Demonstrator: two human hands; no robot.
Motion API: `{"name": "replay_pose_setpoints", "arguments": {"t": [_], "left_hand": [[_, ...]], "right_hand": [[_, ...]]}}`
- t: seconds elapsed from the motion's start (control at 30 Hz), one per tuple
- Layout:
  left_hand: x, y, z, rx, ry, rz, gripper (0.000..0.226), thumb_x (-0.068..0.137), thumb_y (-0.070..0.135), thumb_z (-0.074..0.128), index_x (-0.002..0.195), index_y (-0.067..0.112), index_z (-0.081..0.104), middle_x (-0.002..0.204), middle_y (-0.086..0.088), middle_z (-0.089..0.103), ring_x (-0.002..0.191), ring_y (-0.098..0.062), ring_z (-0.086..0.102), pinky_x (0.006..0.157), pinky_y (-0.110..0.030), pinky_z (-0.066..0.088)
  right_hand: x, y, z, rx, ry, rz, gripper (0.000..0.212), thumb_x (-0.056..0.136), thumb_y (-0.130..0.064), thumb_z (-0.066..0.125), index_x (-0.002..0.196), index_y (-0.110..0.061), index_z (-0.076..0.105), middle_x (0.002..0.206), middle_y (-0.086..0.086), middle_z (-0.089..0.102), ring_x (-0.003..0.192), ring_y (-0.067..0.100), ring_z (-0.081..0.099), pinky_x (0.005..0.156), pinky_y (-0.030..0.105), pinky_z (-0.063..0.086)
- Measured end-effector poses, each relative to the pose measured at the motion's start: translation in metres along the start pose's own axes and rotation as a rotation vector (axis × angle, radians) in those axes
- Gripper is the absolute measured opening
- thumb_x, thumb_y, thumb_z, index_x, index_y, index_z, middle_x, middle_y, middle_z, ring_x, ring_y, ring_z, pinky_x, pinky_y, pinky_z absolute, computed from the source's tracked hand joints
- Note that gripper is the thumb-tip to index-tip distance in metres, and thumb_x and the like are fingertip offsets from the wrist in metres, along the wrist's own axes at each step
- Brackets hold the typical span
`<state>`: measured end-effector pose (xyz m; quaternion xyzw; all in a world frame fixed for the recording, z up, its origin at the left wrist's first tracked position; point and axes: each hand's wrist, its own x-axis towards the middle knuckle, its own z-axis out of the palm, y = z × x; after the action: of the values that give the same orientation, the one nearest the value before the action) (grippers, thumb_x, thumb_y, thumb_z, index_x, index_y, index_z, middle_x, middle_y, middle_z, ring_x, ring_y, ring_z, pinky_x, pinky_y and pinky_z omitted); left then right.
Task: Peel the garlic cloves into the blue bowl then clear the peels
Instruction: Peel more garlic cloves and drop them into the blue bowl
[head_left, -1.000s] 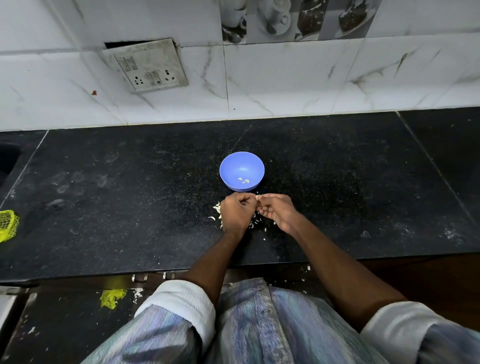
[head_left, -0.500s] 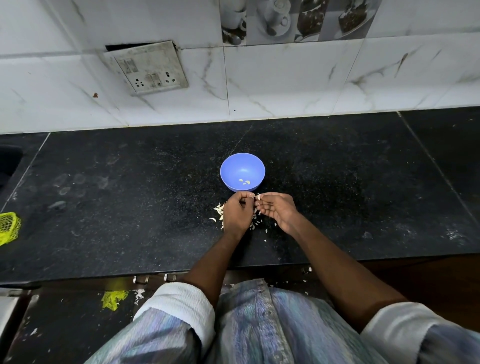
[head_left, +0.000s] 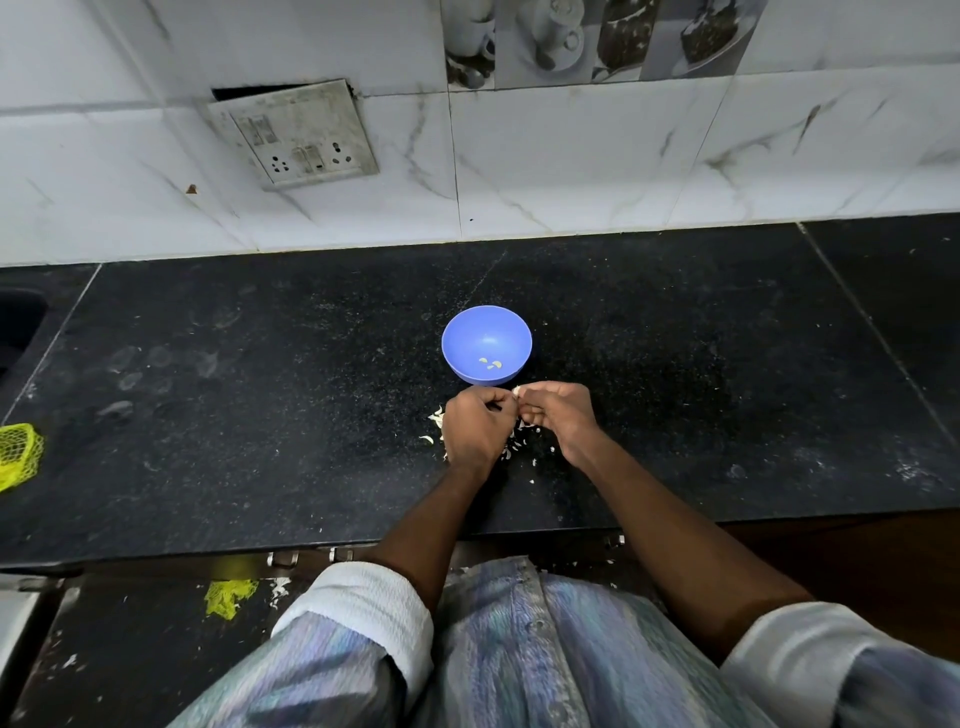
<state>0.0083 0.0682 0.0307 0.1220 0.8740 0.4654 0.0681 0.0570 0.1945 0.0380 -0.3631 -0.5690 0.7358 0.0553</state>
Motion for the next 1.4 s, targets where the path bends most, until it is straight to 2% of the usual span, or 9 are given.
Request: {"name": "replay_pose_setpoints", "arguments": {"t": [0.2, 0.33, 0.47, 0.63, 0.7, 0.83, 1.0, 1.27, 1.4], "left_hand": [[0.003, -0.003, 0.002, -0.108, -0.014, -0.076, 0.015, 0.081, 0.037, 0.076, 0.083, 0.025, 0.085, 0.069, 0.014, 0.076, 0.063, -0.003, 0.071, 0.066, -0.036, 0.061], [0.004, -0.002, 0.002, -0.181, -0.009, -0.135, 0.01, 0.081, 0.029, 0.083, 0.077, 0.02, 0.084, 0.065, 0.013, 0.075, 0.063, -0.003, 0.072, 0.065, -0.033, 0.061], [0.005, -0.003, 0.002, -0.265, -0.027, -0.187, 0.012, 0.083, 0.025, 0.082, 0.075, 0.017, 0.082, 0.064, 0.007, 0.075, 0.057, -0.004, 0.066, 0.061, -0.029, 0.055], [0.007, -0.007, 0.003, -0.434, -0.104, -0.255, 0.015, 0.085, 0.029, 0.076, 0.079, 0.017, 0.083, 0.075, -0.009, 0.078, 0.067, -0.019, 0.068, 0.072, -0.05, 0.062], [0.006, -0.006, 0.003, -0.428, -0.091, -0.251, 0.01, 0.086, 0.025, 0.079, 0.081, 0.018, 0.084, 0.075, -0.003, 0.079, 0.068, -0.013, 0.07, 0.073, -0.044, 0.062], [0.006, -0.005, 0.005, -0.384, -0.036, -0.248, 0.006, 0.085, 0.02, 0.082, 0.079, 0.018, 0.084, 0.067, 0.004, 0.077, 0.055, -0.003, 0.061, 0.06, -0.028, 0.052], [0.004, -0.003, 0.006, -0.346, -0.013, -0.258, 0.011, 0.081, 0.022, 0.082, 0.071, 0.017, 0.081, 0.063, 0.005, 0.075, 0.051, -0.001, 0.055, 0.055, -0.023, 0.048], [0.003, -0.006, 0.006, -0.308, -0.024, -0.235, 0.01, 0.088, 0.025, 0.075, 0.083, 0.019, 0.08, 0.072, 0.01, 0.076, 0.065, -0.003, 0.069, 0.068, -0.025, 0.056], [0.006, -0.009, 0.006, -0.435, -0.05, -0.281, 0.016, 0.09, 0.03, 0.065, 0.085, 0.02, 0.075, 0.07, 0.005, 0.071, 0.064, -0.012, 0.061, 0.071, -0.04, 0.055]], "right_hand": [[-0.001, 0.0, 0.0, -0.125, 0.024, -0.096, 0.01, 0.093, 0.0, 0.068, 0.095, 0.003, 0.077, 0.069, 0.005, 0.073, 0.058, 0.005, 0.064, 0.058, 0.016, 0.051], [0.0, 0.002, 0.001, -0.133, 0.012, -0.115, 0.011, 0.092, -0.002, 0.07, 0.088, -0.007, 0.079, 0.07, 0.005, 0.074, 0.061, 0.007, 0.064, 0.062, 0.018, 0.054], [0.0, 0.002, 0.002, -0.059, -0.009, -0.087, 0.011, 0.091, 0.0, 0.069, 0.089, -0.005, 0.078, 0.073, 0.011, 0.073, 0.066, 0.013, 0.064, 0.068, 0.022, 0.055], [0.001, 0.001, 0.004, 0.075, 0.005, -0.032, 0.014, 0.089, 0.007, 0.067, 0.09, -0.004, 0.076, 0.083, 0.019, 0.074, 0.07, 0.018, 0.065, 0.073, 0.027, 0.056], [0.001, 0.003, 0.004, 0.052, 0.016, -0.039, 0.015, 0.089, 0.007, 0.067, 0.089, -0.004, 0.077, 0.078, 0.016, 0.073, 0.069, 0.018, 0.063, 0.07, 0.025, 0.055], [0.0, 0.005, 0.006, 0.03, 0.028, -0.047, 0.016, 0.087, 0.007, 0.066, 0.086, -0.004, 0.078, 0.073, 0.012, 0.073, 0.065, 0.015, 0.062, 0.068, 0.023, 0.053], [0.0, 0.007, 0.01, 0.049, 0.037, -0.027, 0.012, 0.09, 0.001, 0.07, 0.085, -0.006, 0.078, 0.075, 0.012, 0.074, 0.062, 0.013, 0.061, 0.066, 0.023, 0.052], [0.0, 0.003, 0.011, 0.209, 0.001, 0.091, 0.01, 0.093, 0.002, 0.065, 0.091, -0.002, 0.074, 0.072, 0.008, 0.074, 0.063, 0.012, 0.066, 0.064, 0.021, 0.054], [0.003, 0.004, 0.007, 0.255, -0.033, 0.141, 0.012, 0.094, 0.0, 0.062, 0.1, 0.002, 0.072, 0.08, 0.014, 0.075, 0.069, 0.016, 0.069, 0.065, 0.022, 0.056]]}}
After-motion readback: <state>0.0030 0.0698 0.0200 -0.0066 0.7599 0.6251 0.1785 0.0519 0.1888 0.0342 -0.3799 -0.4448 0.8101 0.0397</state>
